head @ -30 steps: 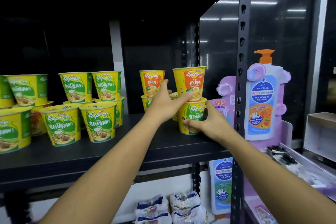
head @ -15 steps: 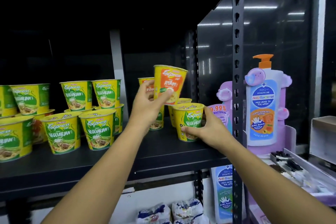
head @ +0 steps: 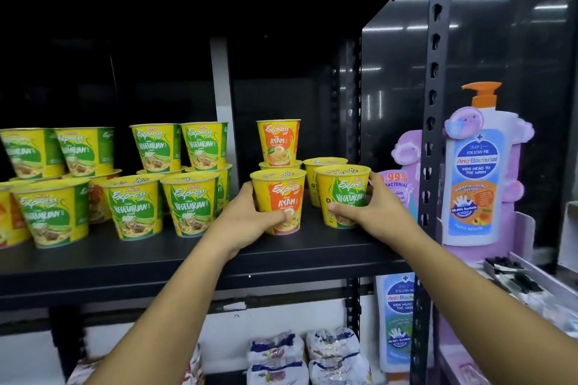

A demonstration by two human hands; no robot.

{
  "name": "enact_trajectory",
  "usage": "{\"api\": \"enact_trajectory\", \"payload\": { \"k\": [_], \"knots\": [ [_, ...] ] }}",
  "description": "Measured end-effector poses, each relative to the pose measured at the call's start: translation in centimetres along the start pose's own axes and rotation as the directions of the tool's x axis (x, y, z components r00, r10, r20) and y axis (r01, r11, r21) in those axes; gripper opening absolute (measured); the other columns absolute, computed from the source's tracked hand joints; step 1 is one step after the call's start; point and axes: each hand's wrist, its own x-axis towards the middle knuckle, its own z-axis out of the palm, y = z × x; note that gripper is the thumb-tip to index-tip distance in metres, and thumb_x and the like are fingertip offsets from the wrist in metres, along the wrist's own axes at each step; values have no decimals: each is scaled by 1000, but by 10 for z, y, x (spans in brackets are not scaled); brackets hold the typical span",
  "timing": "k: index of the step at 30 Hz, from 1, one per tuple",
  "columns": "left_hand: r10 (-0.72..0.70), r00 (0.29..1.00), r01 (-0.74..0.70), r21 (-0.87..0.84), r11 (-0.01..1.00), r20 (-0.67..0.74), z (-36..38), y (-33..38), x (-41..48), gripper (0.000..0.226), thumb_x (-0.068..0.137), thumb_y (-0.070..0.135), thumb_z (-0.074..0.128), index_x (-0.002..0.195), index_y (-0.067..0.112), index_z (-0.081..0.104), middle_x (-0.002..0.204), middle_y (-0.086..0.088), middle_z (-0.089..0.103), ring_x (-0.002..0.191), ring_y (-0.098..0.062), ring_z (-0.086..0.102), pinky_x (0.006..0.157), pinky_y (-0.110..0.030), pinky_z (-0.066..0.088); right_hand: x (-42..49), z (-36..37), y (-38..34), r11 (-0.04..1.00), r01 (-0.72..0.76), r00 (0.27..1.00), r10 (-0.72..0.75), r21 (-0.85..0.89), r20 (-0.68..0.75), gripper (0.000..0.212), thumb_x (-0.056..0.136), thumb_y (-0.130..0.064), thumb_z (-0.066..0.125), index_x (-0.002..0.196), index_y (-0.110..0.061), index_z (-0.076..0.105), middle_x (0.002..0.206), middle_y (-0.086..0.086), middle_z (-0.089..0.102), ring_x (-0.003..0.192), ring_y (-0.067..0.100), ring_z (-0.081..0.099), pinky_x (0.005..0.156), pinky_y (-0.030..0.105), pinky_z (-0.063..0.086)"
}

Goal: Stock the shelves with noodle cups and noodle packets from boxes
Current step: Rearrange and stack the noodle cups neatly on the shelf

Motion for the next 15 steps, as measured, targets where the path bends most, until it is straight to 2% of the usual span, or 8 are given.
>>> {"api": "enact_trajectory", "payload": {
  "k": [4, 7, 12, 15],
  "knots": [
    [-11, 1000, 10, -6, 1000, -28, -1, -1, 3, 77, 74, 32, 92, 134, 33, 44, 122, 10, 68, 110, -10, 65, 102, -41, 51, 3, -4, 3, 999, -31, 998, 30, 12, 60, 78, 69, -35, 93, 132, -35, 48, 115, -19, 66, 107, 3, 64, 99, 36, 53],
    [-1, 1000, 1, -9, 1000, -7, -1, 1, 1, 76, 74, 34, 92, 133, 34, 43, 118, 15, 65, 109, -7, 63, 98, -37, 51, 4, -6, 5, 999, -40, 995, 39, 5, 97, 75, 72, -19, 89, 132, -37, 47, 115, -17, 68, 107, 5, 65, 102, 43, 53],
    [-8, 1000, 8, -34, 999, -16, -1, 1, -1, 75, 76, 30, 91, 135, 30, 46, 122, 10, 65, 107, -5, 63, 93, -32, 49, 2, -5, 2, 1000, -23, 993, 25, -15, 117, 76, 73, -21, 92, 130, -38, 45, 117, -20, 65, 107, 2, 65, 101, 38, 53],
    [-16, 999, 16, -23, 1000, -28, 0, 2, -2, 69, 77, 31, 91, 132, 28, 49, 122, 9, 65, 106, -7, 63, 90, -31, 48, 2, -4, 2, 999, -30, 992, 31, -11, 126, 80, 71, -25, 93, 130, -39, 41, 122, -19, 63, 113, 5, 64, 105, 41, 52]
  ]
}}
